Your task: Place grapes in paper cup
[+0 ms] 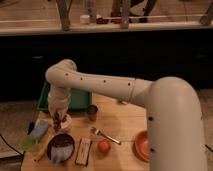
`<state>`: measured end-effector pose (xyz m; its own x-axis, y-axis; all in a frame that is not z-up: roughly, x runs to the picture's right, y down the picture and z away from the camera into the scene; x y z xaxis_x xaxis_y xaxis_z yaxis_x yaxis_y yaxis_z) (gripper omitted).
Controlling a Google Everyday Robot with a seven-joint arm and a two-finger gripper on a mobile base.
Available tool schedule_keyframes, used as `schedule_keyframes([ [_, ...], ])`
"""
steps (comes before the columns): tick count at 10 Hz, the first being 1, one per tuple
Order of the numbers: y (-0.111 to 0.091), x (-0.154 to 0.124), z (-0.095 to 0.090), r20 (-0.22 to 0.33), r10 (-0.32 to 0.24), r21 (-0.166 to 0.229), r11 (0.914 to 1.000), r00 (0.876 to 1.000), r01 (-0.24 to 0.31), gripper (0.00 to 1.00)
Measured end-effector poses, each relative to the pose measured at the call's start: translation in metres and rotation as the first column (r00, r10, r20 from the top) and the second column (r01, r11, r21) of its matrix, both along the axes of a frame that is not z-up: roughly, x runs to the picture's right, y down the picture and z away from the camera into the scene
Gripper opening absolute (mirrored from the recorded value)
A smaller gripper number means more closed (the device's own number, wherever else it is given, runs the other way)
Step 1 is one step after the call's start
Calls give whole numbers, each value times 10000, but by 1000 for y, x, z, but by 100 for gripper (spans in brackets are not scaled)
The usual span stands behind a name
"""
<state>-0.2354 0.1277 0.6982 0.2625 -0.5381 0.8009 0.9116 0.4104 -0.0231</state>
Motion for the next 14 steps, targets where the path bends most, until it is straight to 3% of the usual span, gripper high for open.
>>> schedule_keyframes([
  [14,-9,3,11,136,-87,-294,9995,9999,91,80],
])
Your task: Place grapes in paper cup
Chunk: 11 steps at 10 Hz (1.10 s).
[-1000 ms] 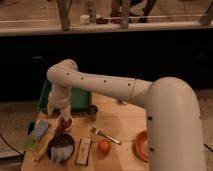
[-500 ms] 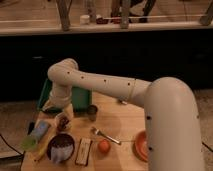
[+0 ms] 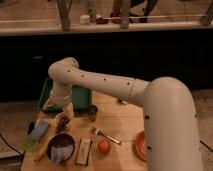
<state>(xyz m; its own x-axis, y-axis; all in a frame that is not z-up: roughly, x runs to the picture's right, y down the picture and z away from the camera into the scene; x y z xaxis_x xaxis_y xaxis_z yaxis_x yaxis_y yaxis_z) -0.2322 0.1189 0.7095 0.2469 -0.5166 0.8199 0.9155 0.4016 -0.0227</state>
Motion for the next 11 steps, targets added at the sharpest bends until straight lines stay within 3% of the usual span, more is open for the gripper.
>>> schedule_keyframes([
  [11,0,4,9,97,21,-194,9998,10000,-19,80],
])
